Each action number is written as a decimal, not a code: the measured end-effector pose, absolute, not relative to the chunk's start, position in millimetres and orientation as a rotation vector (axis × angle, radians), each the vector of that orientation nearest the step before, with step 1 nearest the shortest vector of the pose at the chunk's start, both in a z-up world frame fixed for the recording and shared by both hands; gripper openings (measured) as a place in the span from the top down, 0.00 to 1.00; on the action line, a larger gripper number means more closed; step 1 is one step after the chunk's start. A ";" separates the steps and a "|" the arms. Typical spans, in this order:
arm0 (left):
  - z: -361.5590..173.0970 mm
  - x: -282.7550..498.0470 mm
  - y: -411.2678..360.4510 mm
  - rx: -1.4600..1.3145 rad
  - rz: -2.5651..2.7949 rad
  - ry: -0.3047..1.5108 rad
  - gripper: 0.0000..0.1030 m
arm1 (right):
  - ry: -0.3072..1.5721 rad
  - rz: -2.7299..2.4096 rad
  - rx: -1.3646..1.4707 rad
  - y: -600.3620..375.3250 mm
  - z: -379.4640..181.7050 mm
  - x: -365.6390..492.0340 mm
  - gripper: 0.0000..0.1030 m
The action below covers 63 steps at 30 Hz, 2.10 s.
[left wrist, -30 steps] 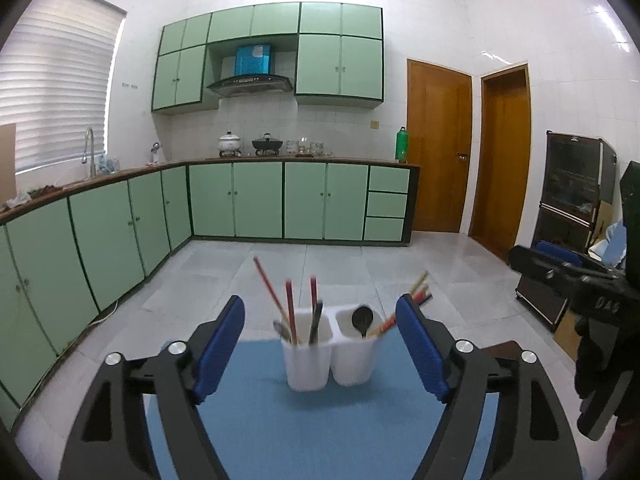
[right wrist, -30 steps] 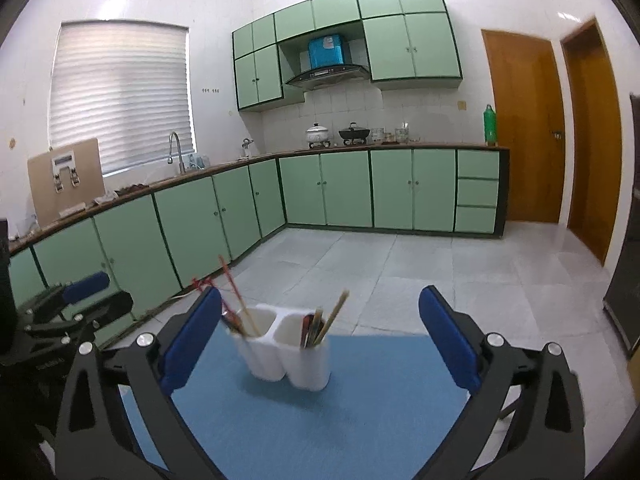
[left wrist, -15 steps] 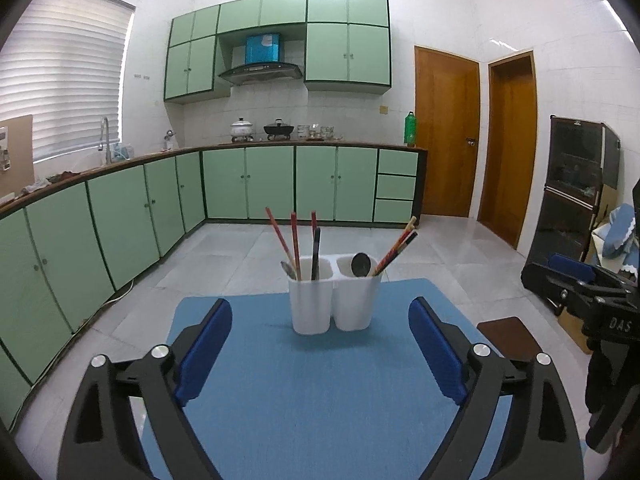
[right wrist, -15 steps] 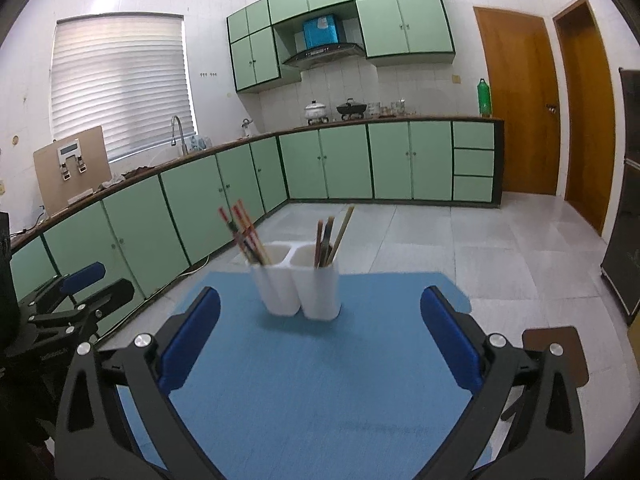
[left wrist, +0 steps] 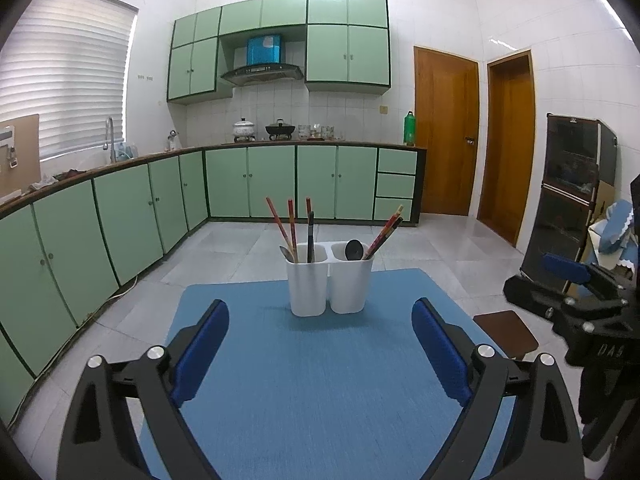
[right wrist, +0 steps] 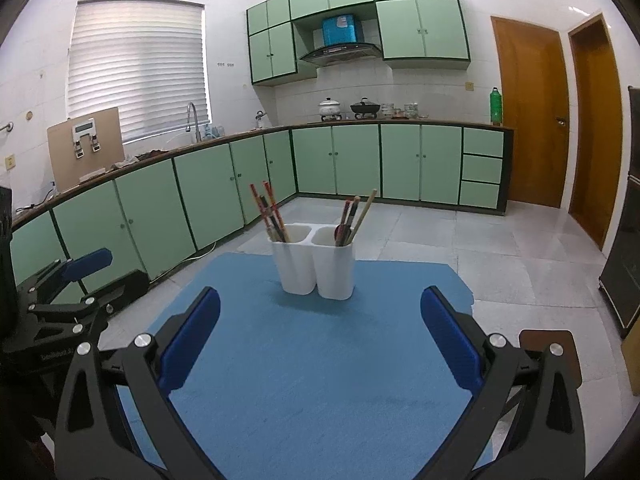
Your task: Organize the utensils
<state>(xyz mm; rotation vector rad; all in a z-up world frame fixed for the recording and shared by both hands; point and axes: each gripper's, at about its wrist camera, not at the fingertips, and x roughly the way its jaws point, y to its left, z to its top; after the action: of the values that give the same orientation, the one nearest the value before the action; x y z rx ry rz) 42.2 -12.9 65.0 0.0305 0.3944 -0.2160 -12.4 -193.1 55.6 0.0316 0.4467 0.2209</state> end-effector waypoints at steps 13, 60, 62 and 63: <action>70.3 27.2 -11.4 0.023 -0.205 0.354 0.10 | 0.429 0.239 0.024 -188.0 64.0 -26.5 0.05; 70.2 22.1 -10.5 0.021 -0.200 0.340 0.10 | 0.431 0.237 0.024 -188.7 65.3 -25.5 0.05; 70.2 21.9 -10.2 0.021 -0.199 0.340 0.10 | 0.431 0.238 0.023 -188.2 65.5 -25.5 0.05; 70.4 21.8 -10.1 0.021 -0.199 0.340 0.10 | 0.431 0.238 0.024 -188.3 65.8 -25.2 0.05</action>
<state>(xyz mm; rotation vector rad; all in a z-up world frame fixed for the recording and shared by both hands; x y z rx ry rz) 21.8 -10.1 70.4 0.0207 0.3401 -0.1994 -25.2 -188.3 65.8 0.0237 0.4312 0.2376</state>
